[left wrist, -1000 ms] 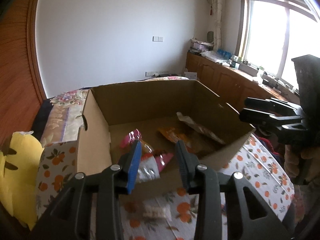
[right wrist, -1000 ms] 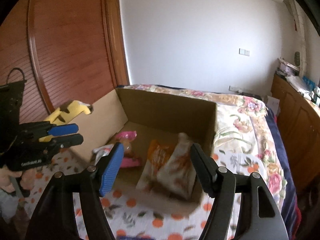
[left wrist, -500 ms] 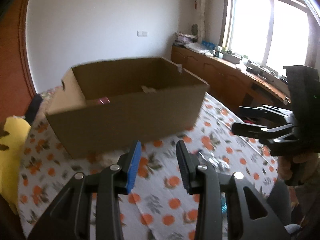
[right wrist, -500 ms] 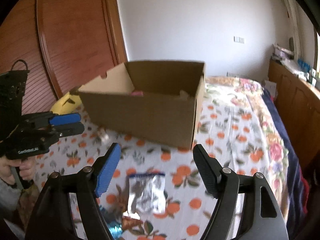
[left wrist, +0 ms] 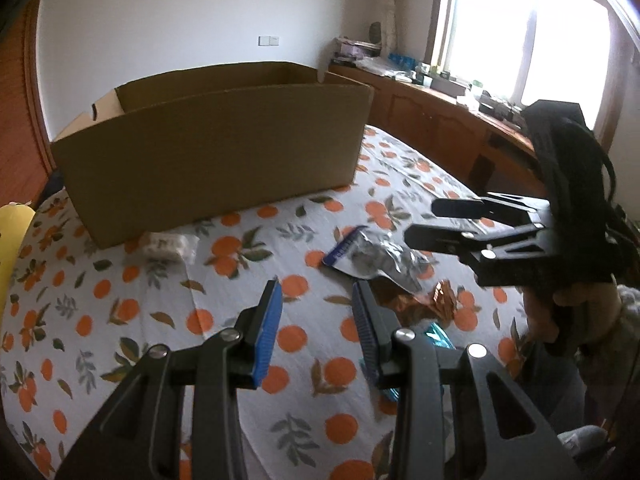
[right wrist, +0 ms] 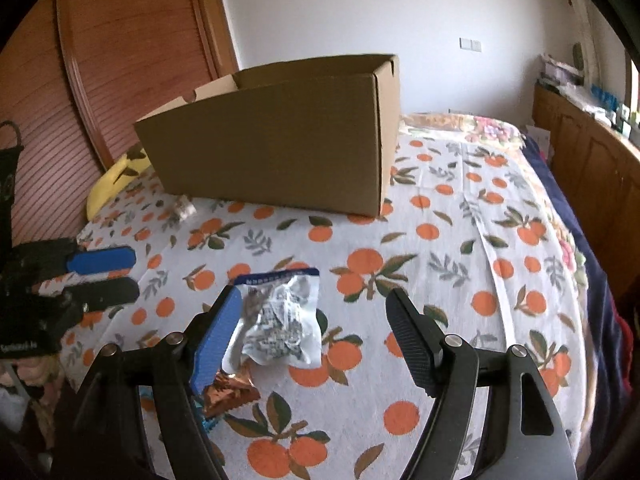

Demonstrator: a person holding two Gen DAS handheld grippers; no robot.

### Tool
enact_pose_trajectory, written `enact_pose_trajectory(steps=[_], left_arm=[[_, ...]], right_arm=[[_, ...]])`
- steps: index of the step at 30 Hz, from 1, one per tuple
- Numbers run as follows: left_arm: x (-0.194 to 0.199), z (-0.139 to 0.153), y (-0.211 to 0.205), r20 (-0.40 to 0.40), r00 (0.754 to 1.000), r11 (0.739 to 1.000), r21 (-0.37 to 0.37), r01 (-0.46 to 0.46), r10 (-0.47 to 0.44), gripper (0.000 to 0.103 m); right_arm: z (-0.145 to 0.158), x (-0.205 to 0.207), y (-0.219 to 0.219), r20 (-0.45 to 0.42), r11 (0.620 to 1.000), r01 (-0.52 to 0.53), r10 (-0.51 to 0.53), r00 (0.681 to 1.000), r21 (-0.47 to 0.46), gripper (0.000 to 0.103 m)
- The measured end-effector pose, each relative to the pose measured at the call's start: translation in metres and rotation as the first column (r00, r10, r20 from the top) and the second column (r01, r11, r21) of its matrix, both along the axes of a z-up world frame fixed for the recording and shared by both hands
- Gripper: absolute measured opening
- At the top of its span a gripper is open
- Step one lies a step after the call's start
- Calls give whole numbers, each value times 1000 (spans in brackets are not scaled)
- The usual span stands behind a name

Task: Organize snacks
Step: 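Move both tools back to the packets on the tablecloth, then grasp the teal bar with the left tool while the right grasps a foil packet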

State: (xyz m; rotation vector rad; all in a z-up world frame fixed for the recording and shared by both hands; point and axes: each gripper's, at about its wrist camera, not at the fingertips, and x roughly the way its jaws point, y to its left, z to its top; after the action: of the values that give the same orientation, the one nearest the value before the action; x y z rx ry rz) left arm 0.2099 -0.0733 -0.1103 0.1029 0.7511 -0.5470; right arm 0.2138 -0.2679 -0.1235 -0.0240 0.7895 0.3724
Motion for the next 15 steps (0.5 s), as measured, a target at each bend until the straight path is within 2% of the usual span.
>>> enact_pose_trajectory(steps=[5, 15], left_arm=[[-16, -8, -11, -17, 998, 998, 2, 57, -57, 36], [-39, -11, -30, -33, 987, 987, 35, 159, -158, 36]], right_arm=[[-8, 2, -1, -29, 999, -21, 22, 999, 29, 76], [-12, 2, 6, -22, 999, -35, 34, 999, -8, 76]])
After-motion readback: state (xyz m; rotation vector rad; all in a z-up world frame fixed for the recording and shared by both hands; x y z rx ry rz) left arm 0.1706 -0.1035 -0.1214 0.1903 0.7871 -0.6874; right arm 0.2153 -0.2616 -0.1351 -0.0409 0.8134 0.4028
